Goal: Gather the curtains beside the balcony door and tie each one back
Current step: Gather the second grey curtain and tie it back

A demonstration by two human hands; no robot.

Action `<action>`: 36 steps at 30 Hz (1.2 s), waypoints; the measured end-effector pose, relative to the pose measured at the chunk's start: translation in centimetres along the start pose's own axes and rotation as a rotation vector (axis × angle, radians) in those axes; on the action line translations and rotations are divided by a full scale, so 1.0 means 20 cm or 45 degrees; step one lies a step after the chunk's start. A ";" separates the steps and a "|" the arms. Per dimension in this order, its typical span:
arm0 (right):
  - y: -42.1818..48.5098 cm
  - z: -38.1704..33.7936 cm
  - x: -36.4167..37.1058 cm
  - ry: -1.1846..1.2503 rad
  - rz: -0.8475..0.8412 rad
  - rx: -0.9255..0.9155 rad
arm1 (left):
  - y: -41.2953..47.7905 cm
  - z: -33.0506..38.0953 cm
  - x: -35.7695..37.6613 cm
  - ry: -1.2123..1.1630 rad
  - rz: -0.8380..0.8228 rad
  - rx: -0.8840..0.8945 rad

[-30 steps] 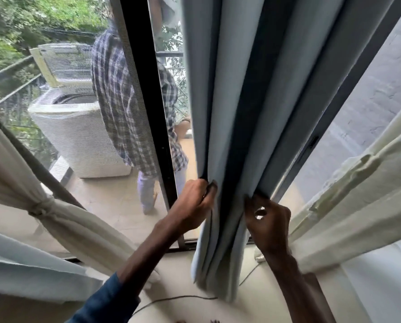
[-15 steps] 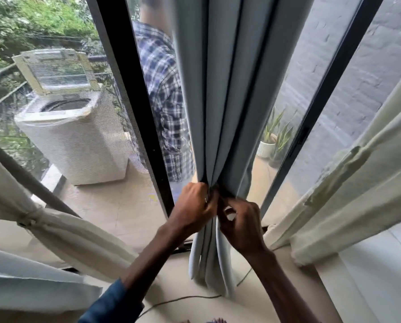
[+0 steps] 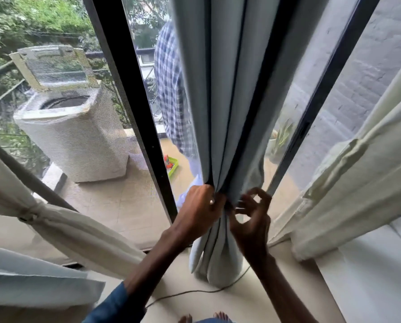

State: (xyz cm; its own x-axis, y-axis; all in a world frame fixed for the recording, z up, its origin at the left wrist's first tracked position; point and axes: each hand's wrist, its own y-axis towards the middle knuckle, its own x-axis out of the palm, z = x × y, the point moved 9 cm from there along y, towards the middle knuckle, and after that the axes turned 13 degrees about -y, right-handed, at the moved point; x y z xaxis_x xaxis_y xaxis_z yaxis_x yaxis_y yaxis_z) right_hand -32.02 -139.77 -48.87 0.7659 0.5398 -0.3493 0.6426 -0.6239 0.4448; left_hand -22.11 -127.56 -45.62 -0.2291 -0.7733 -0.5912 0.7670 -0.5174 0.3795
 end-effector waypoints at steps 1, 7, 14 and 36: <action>-0.01 -0.02 0.03 -0.014 -0.029 -0.004 | 0.00 0.02 0.01 -0.042 -0.002 0.007; -0.02 -0.10 0.09 -0.263 -0.110 -0.277 | -0.03 0.06 -0.01 -0.280 0.104 0.083; 0.02 -0.07 0.07 -0.189 -0.139 -0.222 | -0.07 0.02 0.00 -0.579 0.272 0.113; 0.34 0.32 -0.15 -0.001 -0.046 0.119 | 0.06 -0.27 -0.05 -0.345 -0.102 -0.123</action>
State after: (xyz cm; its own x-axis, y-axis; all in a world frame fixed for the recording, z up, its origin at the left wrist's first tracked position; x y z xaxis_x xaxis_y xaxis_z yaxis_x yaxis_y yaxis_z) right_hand -29.75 -149.22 -50.19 0.7423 0.5624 -0.3641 0.6689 -0.6540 0.3533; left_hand -17.72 -125.45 -48.33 -0.4332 -0.8077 -0.3998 0.7903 -0.5537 0.2622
